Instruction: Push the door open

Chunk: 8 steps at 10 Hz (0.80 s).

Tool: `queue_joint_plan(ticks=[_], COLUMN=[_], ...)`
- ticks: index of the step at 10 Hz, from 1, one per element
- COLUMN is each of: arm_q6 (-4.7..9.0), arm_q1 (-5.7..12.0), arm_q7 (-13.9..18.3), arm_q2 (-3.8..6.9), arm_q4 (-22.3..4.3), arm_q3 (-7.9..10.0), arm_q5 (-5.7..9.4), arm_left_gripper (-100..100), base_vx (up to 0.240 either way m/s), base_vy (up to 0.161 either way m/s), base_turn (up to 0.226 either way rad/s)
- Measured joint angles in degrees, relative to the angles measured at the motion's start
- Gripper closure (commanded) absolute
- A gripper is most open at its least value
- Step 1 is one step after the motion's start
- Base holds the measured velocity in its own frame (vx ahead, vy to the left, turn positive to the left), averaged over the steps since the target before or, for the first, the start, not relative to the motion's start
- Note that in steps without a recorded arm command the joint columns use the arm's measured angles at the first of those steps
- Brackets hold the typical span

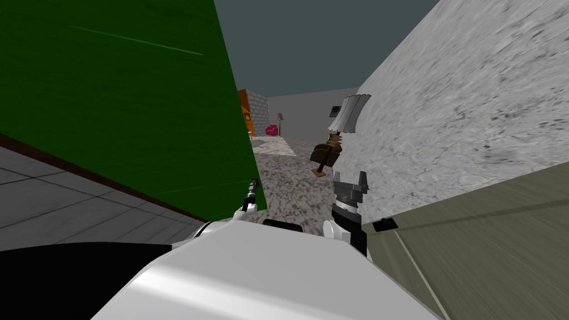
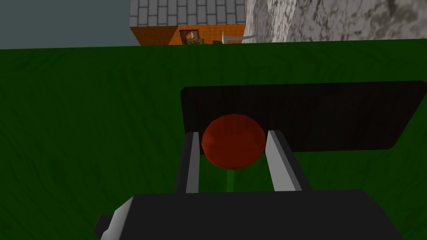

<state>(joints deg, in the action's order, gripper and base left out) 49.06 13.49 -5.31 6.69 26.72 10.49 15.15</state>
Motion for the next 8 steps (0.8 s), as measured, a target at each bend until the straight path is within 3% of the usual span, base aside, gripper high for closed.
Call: queue_joint_plan(ticks=[2,3,4,5,7,8], arm_q6=[1.16,1.22,0.44,0.51,-0.47,-0.58], arm_q1=[0.88,0.61,0.05,0.12,-0.95,-0.58], arm_q7=[0.0,0.0,-0.3,-0.5,-1.2,-1.5], arm_q2=[0.29,0.38,0.34,0.36,0.33,0.56], arm_q4=[-2.8,-2.3,-0.5,-0.9,0.9,0.5], arm_q3=[0.73,0.92,1.04,1.44,2.34,2.95], arm_q5=[0.58,0.72,0.78,1.09,1.76,2.22], arm_left_gripper=[100,100,100,100,100,100], base_vx=[0.146,0.049,0.142,0.177,0.179,0.215], base_vy=[-0.014,0.012,-0.005,-0.029,-0.018,-0.005], base_turn=[0.031,-0.003,0.021,0.044,0.048,0.038])
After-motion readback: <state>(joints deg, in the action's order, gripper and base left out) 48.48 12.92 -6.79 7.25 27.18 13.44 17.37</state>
